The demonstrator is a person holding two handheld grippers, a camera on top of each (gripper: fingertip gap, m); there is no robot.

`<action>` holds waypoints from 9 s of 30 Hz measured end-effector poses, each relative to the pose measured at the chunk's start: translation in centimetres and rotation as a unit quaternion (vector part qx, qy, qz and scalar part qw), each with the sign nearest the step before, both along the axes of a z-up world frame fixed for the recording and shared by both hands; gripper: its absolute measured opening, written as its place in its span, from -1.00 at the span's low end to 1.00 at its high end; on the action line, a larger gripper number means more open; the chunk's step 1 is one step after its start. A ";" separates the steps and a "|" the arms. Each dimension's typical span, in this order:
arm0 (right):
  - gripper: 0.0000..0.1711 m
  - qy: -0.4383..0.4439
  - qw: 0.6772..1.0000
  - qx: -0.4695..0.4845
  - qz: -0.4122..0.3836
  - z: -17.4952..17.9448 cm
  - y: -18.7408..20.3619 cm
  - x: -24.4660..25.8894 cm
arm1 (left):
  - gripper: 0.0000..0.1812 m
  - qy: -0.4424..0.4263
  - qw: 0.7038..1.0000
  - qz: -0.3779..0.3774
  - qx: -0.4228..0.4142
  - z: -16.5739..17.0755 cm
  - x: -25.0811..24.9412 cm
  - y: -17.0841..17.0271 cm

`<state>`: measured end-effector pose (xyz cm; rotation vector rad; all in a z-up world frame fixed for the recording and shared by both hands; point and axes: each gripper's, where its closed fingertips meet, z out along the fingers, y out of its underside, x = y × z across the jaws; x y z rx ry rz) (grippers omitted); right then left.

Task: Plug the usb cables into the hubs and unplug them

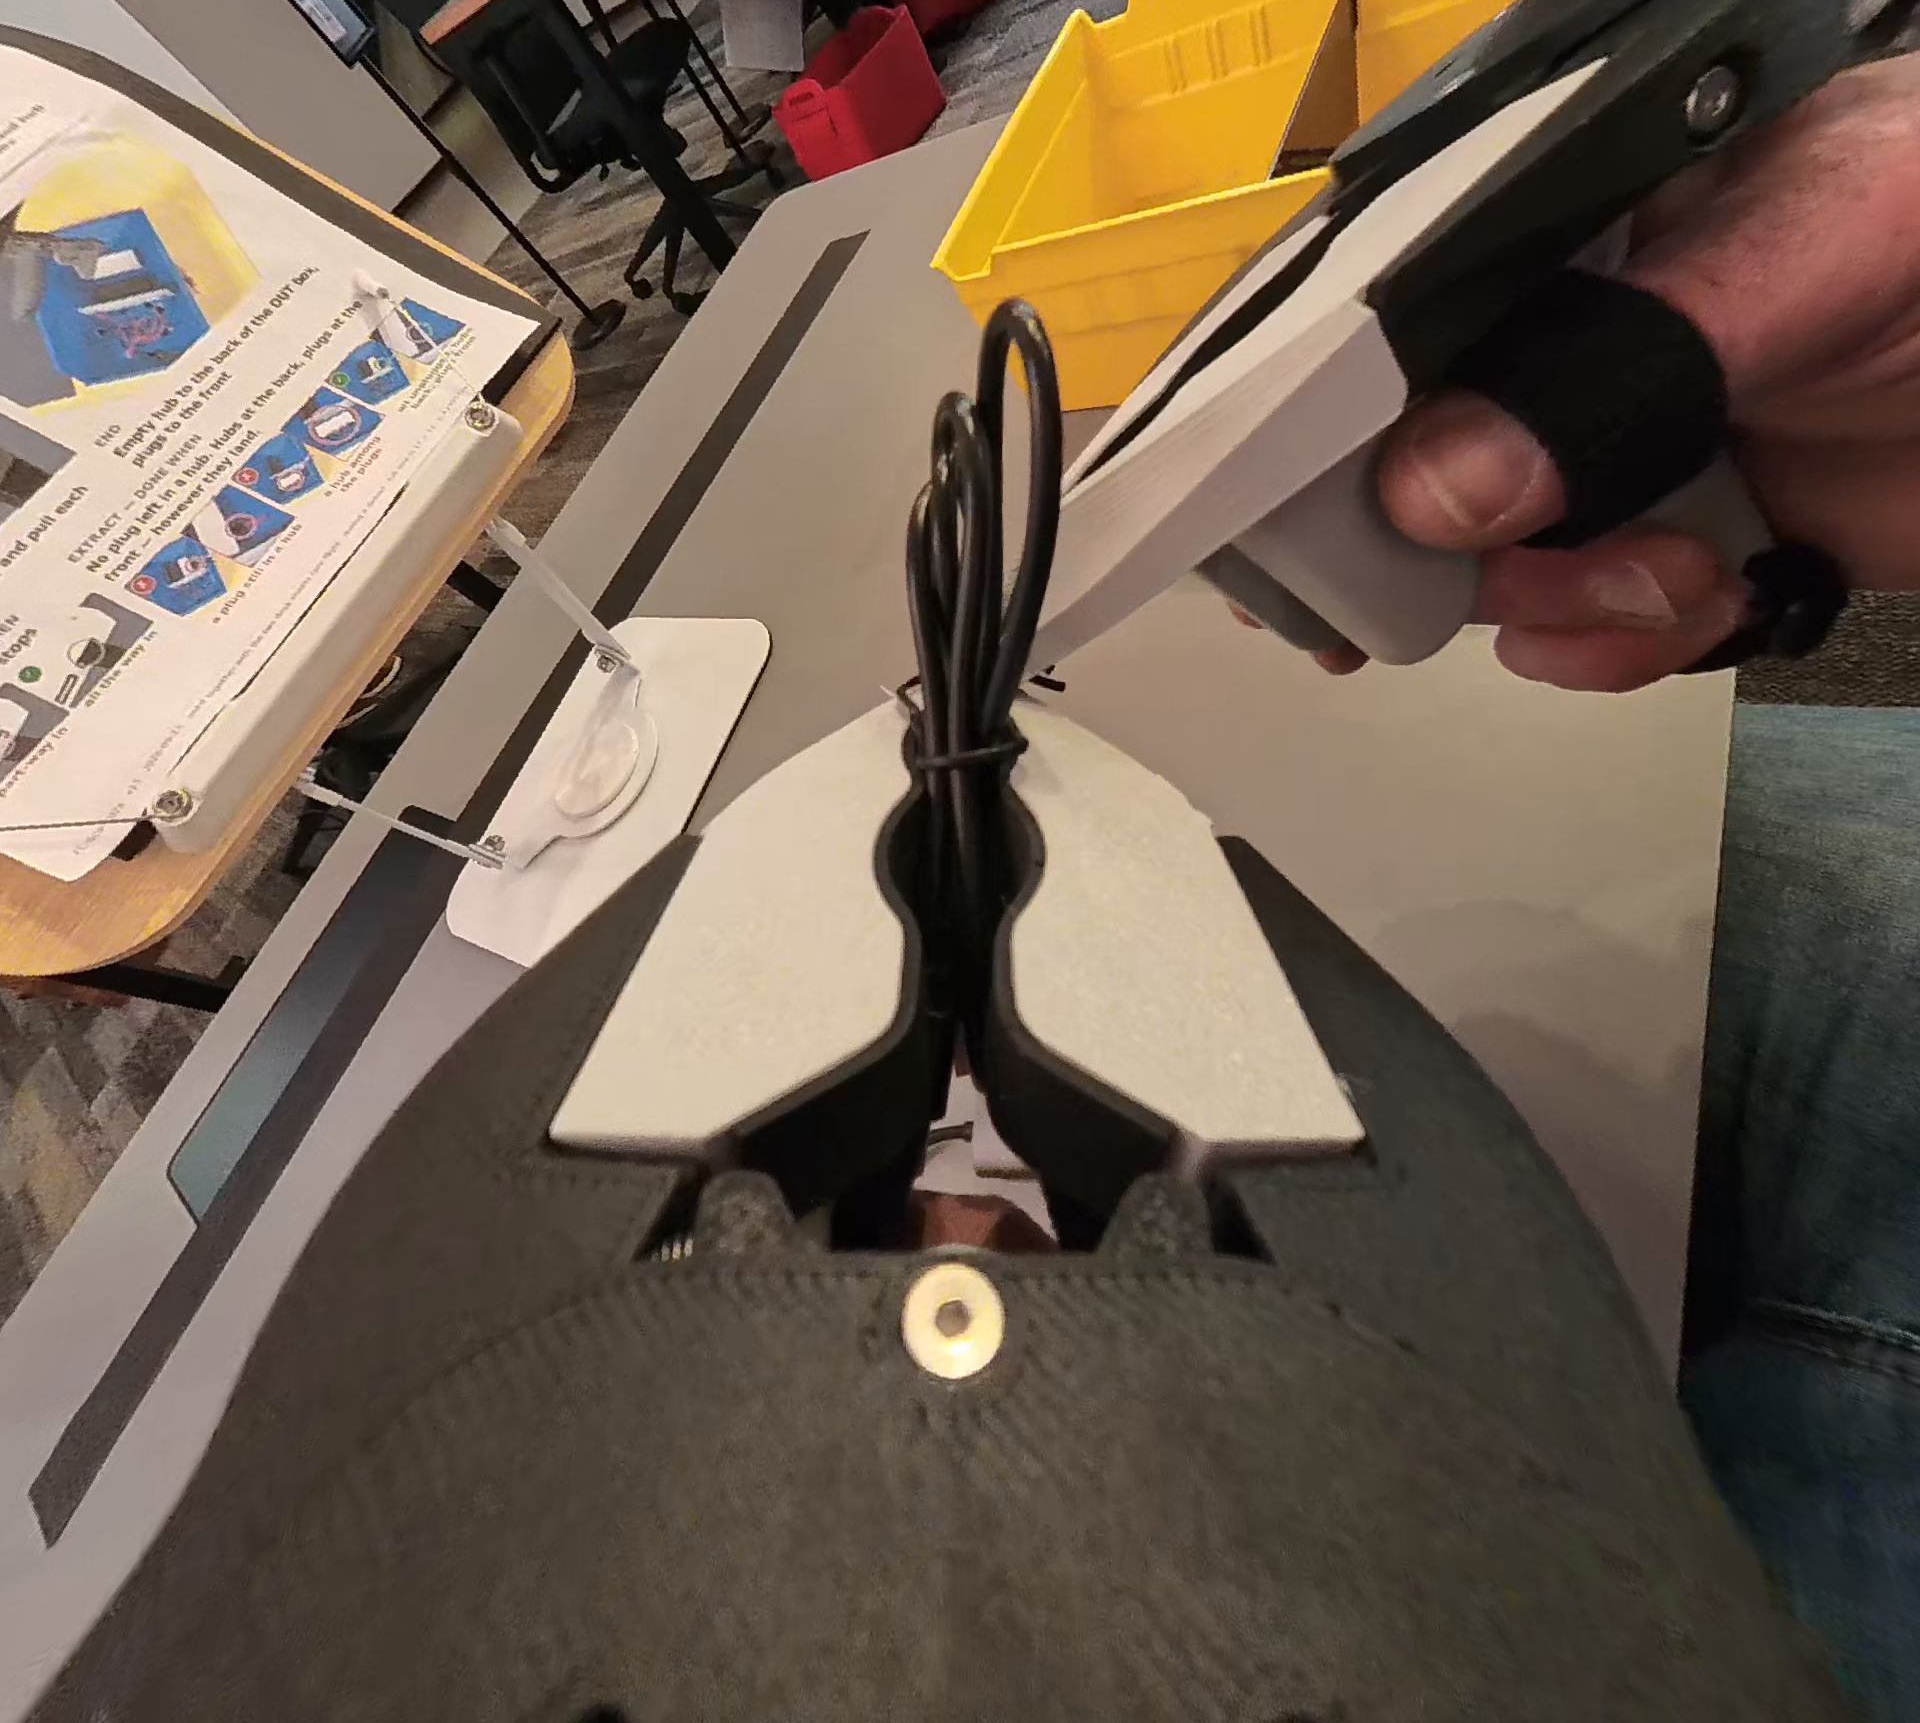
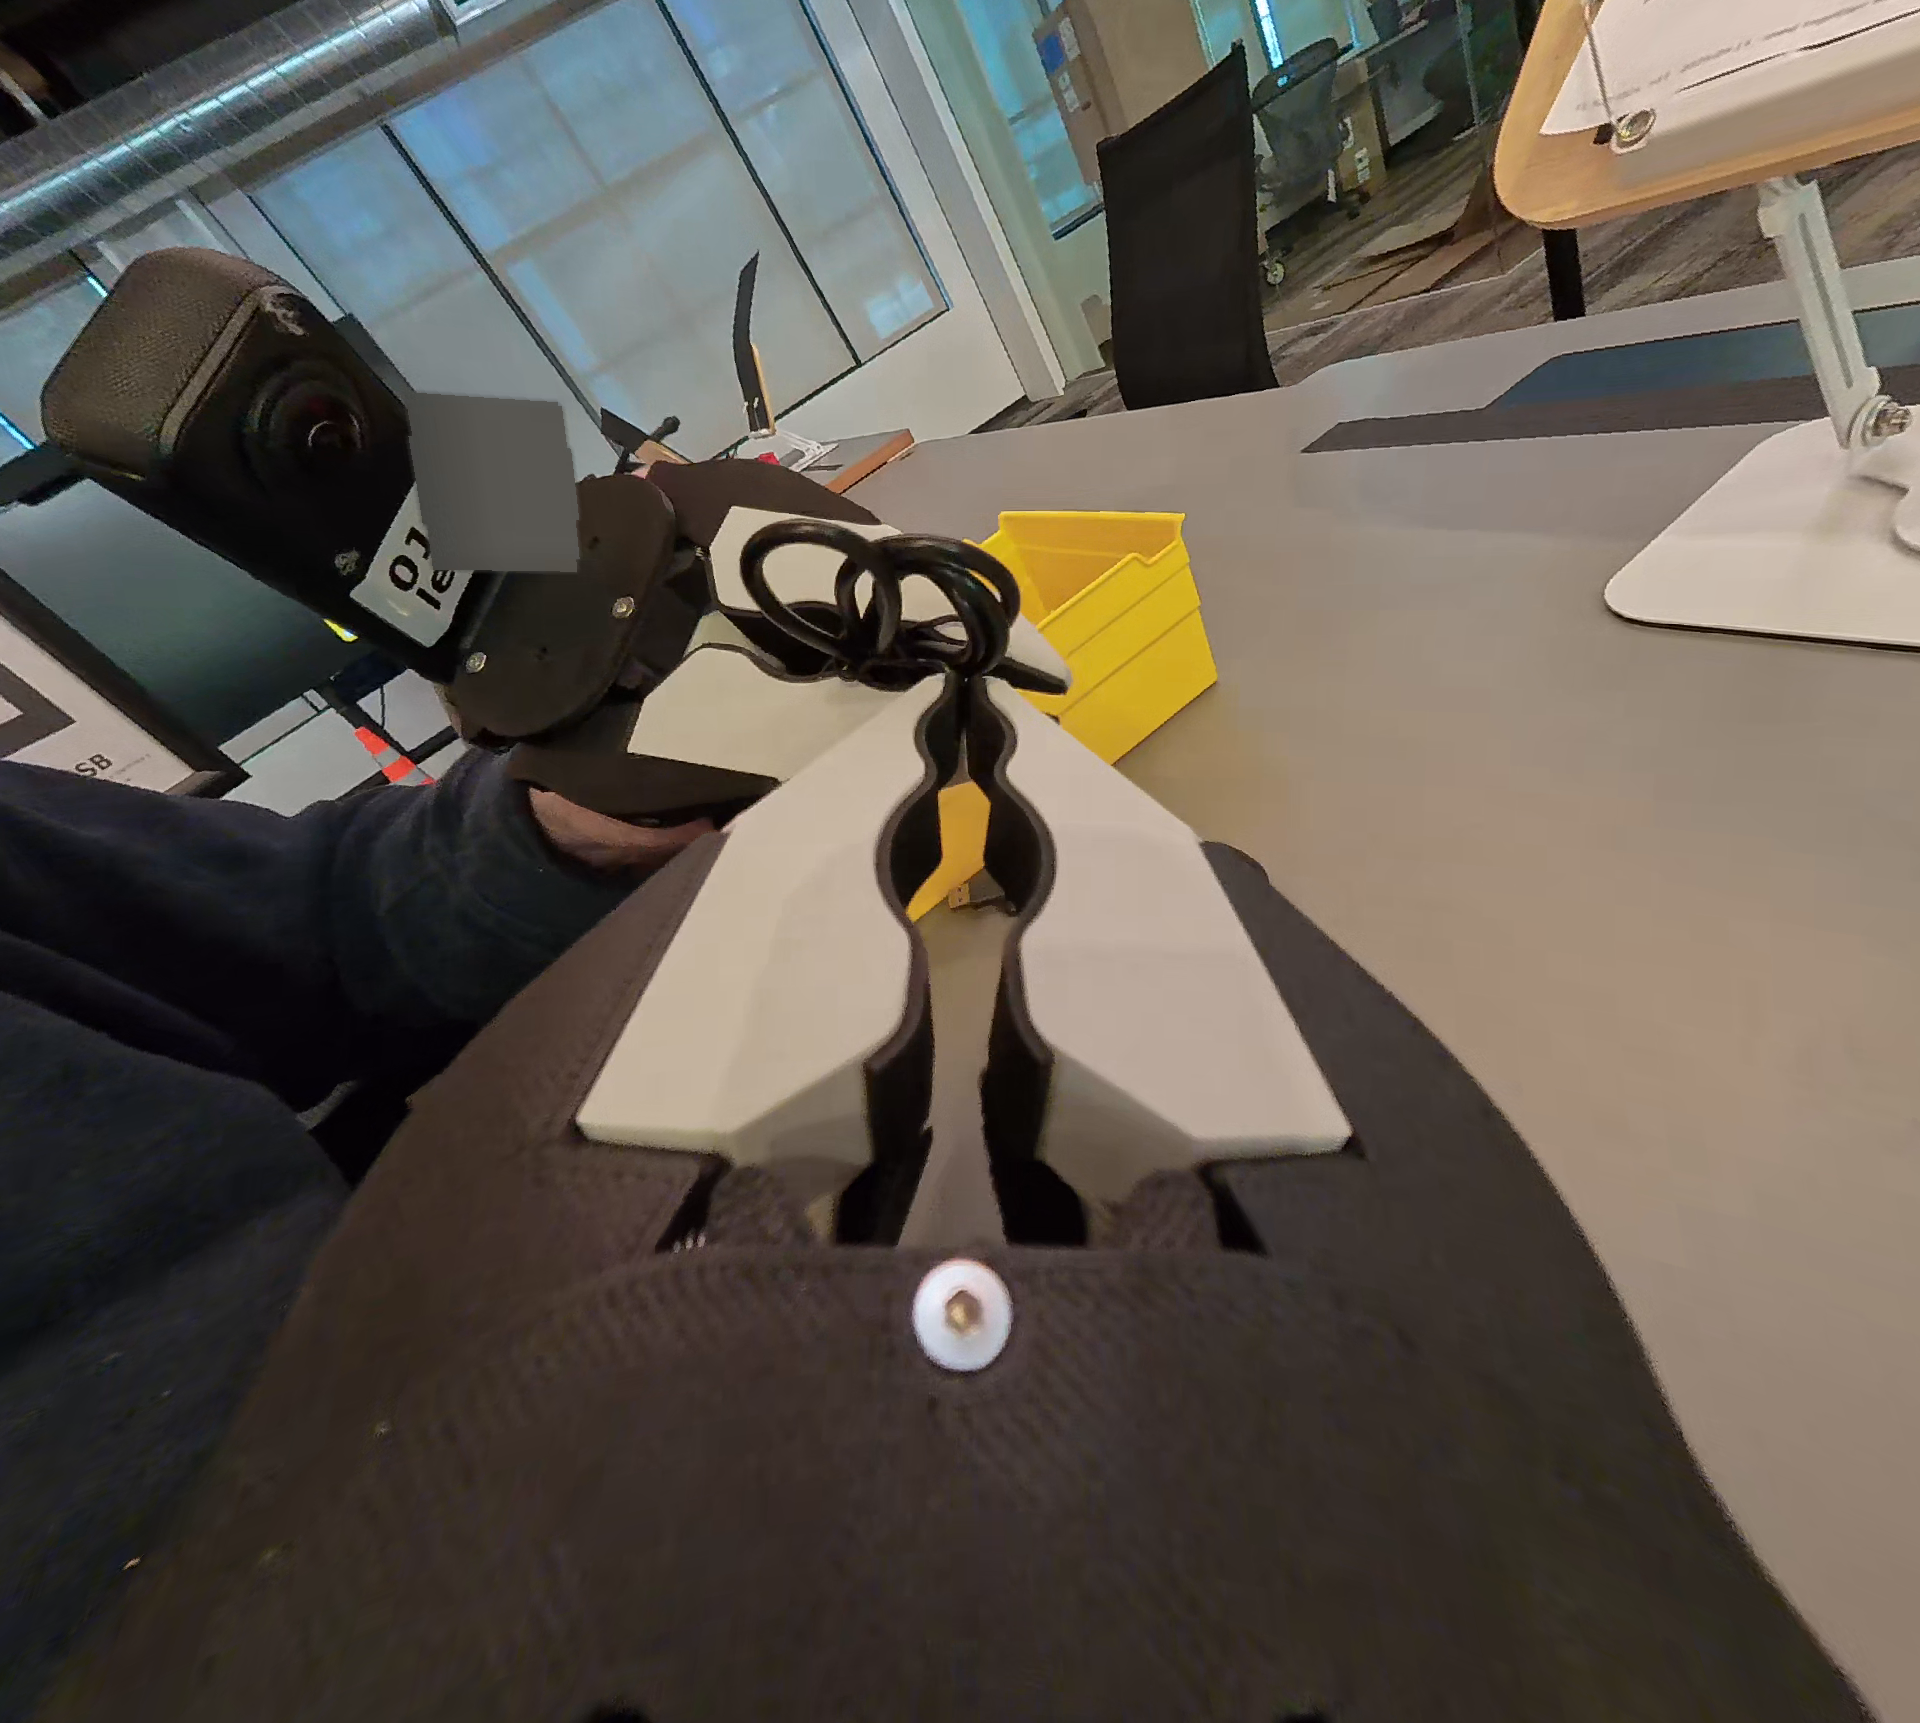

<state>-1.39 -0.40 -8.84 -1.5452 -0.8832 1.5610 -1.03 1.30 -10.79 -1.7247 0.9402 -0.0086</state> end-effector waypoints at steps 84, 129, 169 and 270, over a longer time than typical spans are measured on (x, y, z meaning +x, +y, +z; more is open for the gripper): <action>-1.00 -0.191 0.928 0.311 -0.070 1.0 -2.3 1.3 | -0.97 -0.158 0.974 -0.086 -0.135 0.1 2.2 -1.8; -0.83 0.148 0.983 -0.102 0.048 1.3 -4.8 2.3 | -0.97 0.058 0.974 -0.105 0.194 1.7 2.7 -2.4; -0.98 -0.274 0.359 0.886 0.110 -4.3 -3.8 2.1 | -0.97 -0.130 0.911 -0.125 -0.371 -5.5 3.6 -5.4; -0.87 -0.156 0.949 0.273 -0.001 -1.3 -2.0 3.8 | -0.97 -0.107 0.959 -0.119 -0.234 -3.5 3.7 -3.5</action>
